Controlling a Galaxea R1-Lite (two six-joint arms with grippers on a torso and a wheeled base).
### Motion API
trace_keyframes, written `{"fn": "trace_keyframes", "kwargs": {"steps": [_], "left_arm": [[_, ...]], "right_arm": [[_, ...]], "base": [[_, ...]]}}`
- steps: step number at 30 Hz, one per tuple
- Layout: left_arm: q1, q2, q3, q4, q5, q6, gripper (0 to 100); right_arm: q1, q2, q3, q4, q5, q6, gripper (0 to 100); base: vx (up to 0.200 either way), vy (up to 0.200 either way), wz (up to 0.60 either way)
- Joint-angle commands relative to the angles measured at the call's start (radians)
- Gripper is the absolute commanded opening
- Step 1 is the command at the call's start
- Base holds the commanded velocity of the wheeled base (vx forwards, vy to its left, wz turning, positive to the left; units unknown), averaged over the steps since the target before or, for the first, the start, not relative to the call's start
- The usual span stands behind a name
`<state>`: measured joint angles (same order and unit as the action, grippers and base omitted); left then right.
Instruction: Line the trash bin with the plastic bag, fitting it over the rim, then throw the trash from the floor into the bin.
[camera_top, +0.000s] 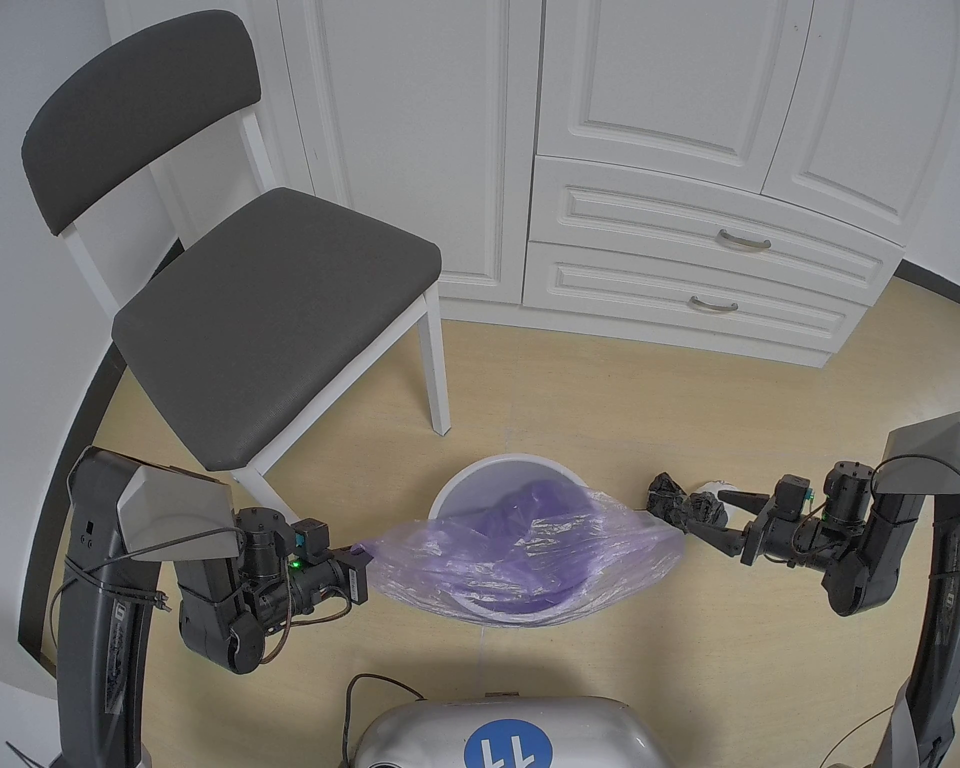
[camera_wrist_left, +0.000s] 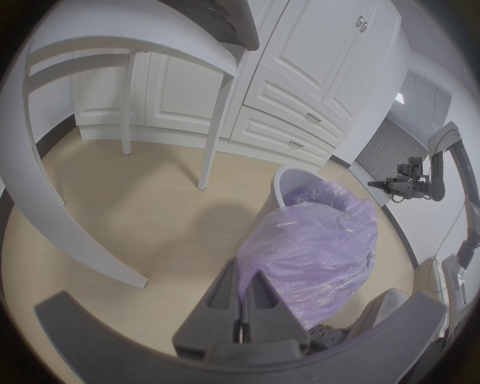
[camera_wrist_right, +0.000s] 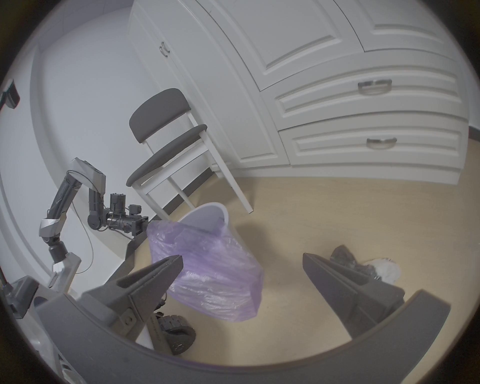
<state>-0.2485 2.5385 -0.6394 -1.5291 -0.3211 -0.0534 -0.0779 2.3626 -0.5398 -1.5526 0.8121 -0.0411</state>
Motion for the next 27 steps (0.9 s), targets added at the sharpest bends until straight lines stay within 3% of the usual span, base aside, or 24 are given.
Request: {"fn": "trace_keyframes", "kwargs": {"steps": [1, 4, 7, 9, 10, 12, 13, 17, 19, 21, 27], "left_arm": [[-0.005, 0.003, 0.004, -0.003, -0.001, 0.0, 0], [-0.008, 0.002, 0.007, -0.003, -0.001, 0.0, 0], [-0.008, 0.002, 0.01, -0.003, 0.0, 0.001, 0], [-0.008, -0.003, 0.013, -0.003, 0.005, 0.001, 0], [-0.008, -0.003, 0.013, -0.003, 0.005, 0.001, 0], [-0.008, -0.006, 0.015, -0.003, 0.025, 0.0, 0], [-0.008, -0.007, 0.013, -0.003, 0.025, -0.002, 100], [-0.008, -0.011, 0.02, -0.003, 0.025, 0.003, 100], [-0.008, -0.014, 0.023, -0.005, 0.023, 0.004, 100], [-0.006, -0.044, 0.052, -0.005, 0.016, 0.003, 100], [-0.008, -0.06, 0.069, -0.005, 0.013, 0.007, 100]], "right_arm": [[0.086, -0.129, 0.034, -0.018, -0.149, 0.003, 100], [0.227, -0.207, 0.06, -0.004, -0.361, 0.001, 100], [0.411, -0.286, 0.032, 0.114, -0.551, -0.013, 100], [0.494, -0.322, -0.022, 0.227, -0.636, -0.057, 100], [0.5, -0.325, -0.028, 0.238, -0.643, -0.063, 100], [0.61, -0.387, -0.134, 0.513, -0.786, -0.211, 100], [0.641, -0.402, -0.164, 0.592, -0.82, -0.247, 100], [0.739, -0.402, -0.282, 0.778, -0.878, -0.347, 100], [0.757, -0.388, -0.301, 0.79, -0.881, -0.378, 100], [0.788, -0.347, -0.318, 0.786, -0.881, -0.499, 100], [0.833, -0.278, -0.305, 0.784, -0.878, -0.703, 100]], "base": [[0.0, 0.0, 0.0], [0.0, 0.0, 0.0], [0.0, 0.0, 0.0], [0.0, 0.0, 0.0], [0.0, 0.0, 0.0], [0.0, 0.0, 0.0], [0.0, 0.0, 0.0], [0.0, 0.0, 0.0], [0.0, 0.0, 0.0], [0.0, 0.0, 0.0], [0.0, 0.0, 0.0]]}}
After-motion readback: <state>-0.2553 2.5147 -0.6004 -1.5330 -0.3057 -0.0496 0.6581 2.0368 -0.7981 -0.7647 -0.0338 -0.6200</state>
